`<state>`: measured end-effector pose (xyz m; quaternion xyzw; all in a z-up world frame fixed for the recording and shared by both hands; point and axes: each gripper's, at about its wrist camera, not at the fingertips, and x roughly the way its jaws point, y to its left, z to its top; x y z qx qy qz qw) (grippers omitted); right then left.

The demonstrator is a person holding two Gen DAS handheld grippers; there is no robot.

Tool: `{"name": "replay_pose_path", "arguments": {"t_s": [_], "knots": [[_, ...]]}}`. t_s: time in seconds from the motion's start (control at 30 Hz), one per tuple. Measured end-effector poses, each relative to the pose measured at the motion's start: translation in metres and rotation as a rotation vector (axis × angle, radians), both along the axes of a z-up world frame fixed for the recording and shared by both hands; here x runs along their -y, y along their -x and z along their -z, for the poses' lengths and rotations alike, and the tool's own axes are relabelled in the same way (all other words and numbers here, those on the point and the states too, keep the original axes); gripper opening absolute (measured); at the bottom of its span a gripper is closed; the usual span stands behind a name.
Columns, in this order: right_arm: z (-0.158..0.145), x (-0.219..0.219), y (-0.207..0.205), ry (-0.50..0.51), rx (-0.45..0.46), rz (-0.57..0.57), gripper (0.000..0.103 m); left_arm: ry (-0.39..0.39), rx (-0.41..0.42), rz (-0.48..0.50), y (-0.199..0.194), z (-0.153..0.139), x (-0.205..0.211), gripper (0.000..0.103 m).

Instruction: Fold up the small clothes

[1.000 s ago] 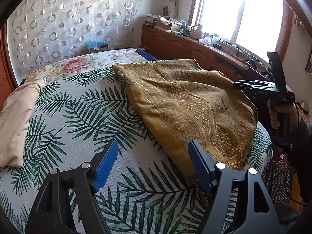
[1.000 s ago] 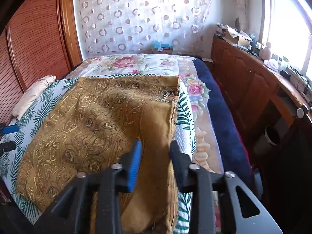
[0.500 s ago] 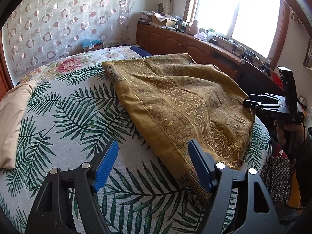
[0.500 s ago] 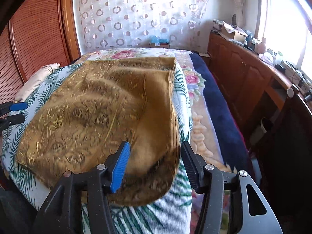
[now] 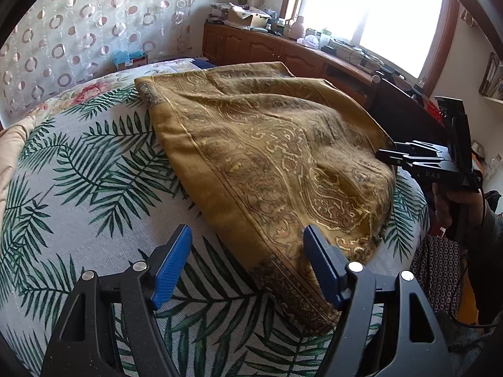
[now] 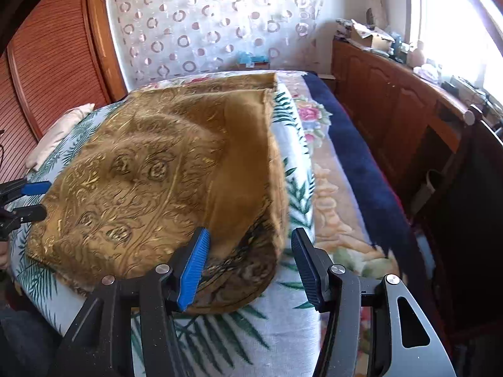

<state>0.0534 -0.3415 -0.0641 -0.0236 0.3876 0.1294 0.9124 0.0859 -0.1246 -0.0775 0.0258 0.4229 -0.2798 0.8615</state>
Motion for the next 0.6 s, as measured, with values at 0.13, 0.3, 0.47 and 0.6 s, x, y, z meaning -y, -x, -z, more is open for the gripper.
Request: {"name": "replay_pose_path", "arguments": {"t_s": [0.13, 0.3, 0.47, 0.6], "knots": [[0.002, -0.002, 0.006, 0.0, 0.003, -0.013, 0.056, 0.025, -0.041, 0.024, 0.003, 0.004, -0.001, 0.054], [0.001, 0.001, 0.007, -0.007, -0.009, -0.022, 0.053, 0.022, -0.051, 0.036, 0.011, 0.008, 0.0, 0.043], [-0.001, -0.004, 0.008, -0.033, -0.024, -0.064, 0.028, 0.038, -0.076, 0.059, 0.017, 0.008, -0.002, 0.029], [0.001, 0.0, 0.005, -0.084, -0.031, -0.067, 0.011, 0.08, -0.086, 0.063, 0.018, 0.006, -0.004, 0.008]]}}
